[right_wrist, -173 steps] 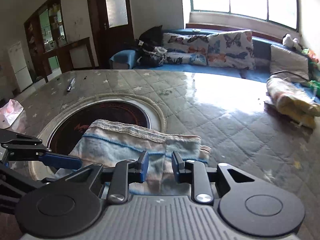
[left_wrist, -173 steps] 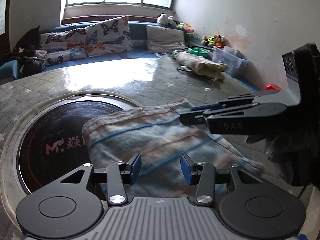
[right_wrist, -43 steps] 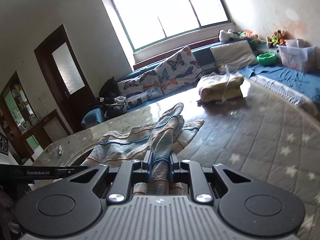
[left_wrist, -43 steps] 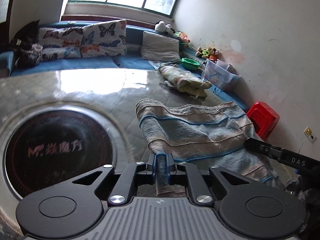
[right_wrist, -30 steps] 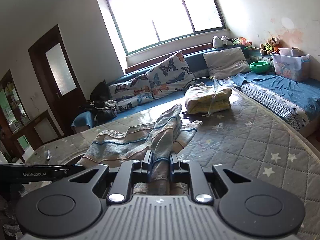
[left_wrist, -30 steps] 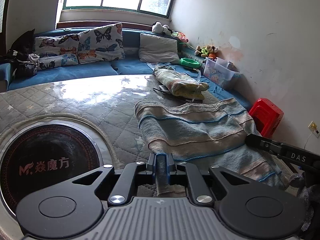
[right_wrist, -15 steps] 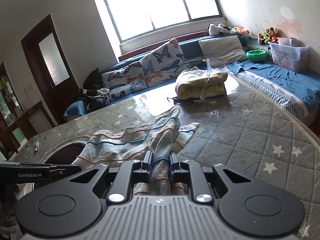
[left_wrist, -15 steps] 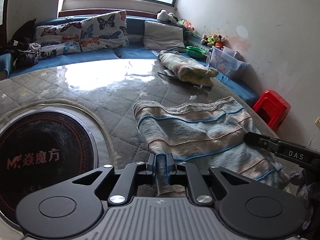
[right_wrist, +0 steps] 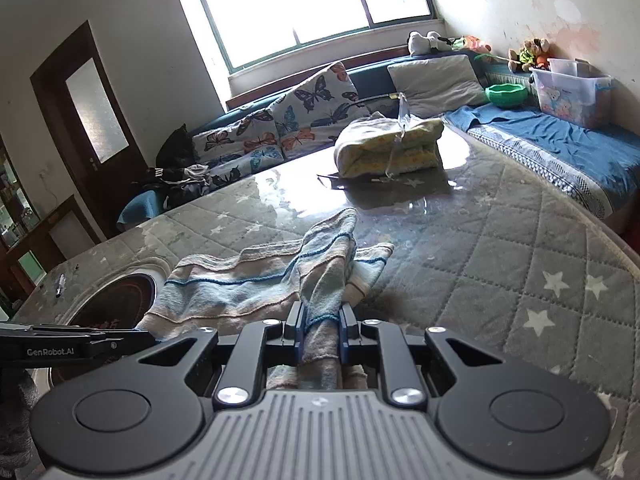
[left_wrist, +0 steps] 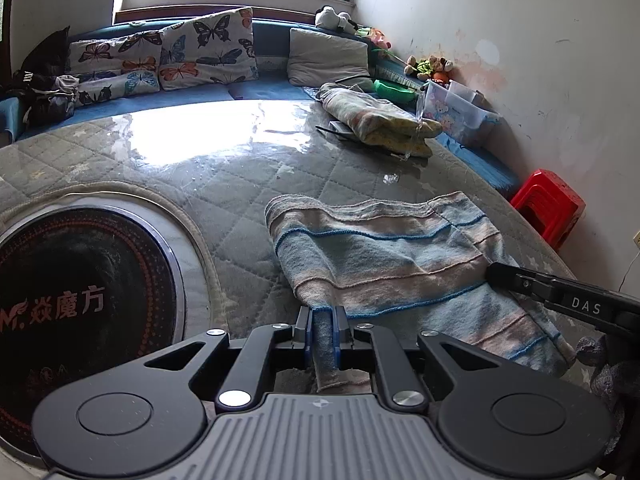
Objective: Fold towel
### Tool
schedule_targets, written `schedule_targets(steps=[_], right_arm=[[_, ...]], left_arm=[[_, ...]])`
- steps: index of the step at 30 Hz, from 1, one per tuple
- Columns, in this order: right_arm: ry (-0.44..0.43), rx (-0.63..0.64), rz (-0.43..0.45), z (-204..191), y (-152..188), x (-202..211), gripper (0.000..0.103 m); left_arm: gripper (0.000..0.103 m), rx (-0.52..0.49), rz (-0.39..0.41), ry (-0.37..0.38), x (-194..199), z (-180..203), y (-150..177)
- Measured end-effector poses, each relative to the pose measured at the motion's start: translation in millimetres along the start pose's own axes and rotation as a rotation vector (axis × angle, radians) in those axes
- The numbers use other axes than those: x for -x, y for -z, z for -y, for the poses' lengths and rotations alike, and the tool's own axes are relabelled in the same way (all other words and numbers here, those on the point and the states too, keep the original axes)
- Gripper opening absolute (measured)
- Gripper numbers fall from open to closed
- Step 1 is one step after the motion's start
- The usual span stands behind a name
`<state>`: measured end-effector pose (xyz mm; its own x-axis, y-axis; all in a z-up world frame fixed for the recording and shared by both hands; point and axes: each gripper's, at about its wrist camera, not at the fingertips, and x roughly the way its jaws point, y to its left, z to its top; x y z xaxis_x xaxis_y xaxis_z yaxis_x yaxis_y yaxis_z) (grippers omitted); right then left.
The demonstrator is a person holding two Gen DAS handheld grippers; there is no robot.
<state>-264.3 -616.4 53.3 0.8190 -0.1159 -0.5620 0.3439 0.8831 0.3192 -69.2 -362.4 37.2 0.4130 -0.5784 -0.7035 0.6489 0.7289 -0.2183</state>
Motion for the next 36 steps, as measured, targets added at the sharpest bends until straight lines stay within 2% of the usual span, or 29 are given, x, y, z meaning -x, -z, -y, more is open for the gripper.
schedule_targets(steps=[9, 13, 22, 26, 31, 36], right_arm=[[0.042, -0.009, -0.008, 5, 4, 4, 0.019], [0.062, -0.016, 0.01, 11, 4, 19, 0.02], [-0.019, 0.076, 0.057, -13, 20, 62, 0.02], [-0.051, 0.105, 0.045, -23, 31, 72, 0.02], [-0.035, 0.126, 0.015, -25, 47, 72, 0.02], [-0.014, 0.093, -0.01, -12, 56, 68, 0.018]], left_arm=[[0.014, -0.004, -0.006, -0.011, 0, 0, 2], [0.015, -0.011, 0.005, -0.02, 5, 1, 5], [0.015, -0.025, 0.03, -0.038, 18, 4, 10], [0.015, -0.051, 0.037, -0.006, 26, 12, 16], [0.015, -0.094, 0.017, 0.039, 27, 24, 28], [0.015, -0.126, -0.009, 0.045, 22, 31, 39]])
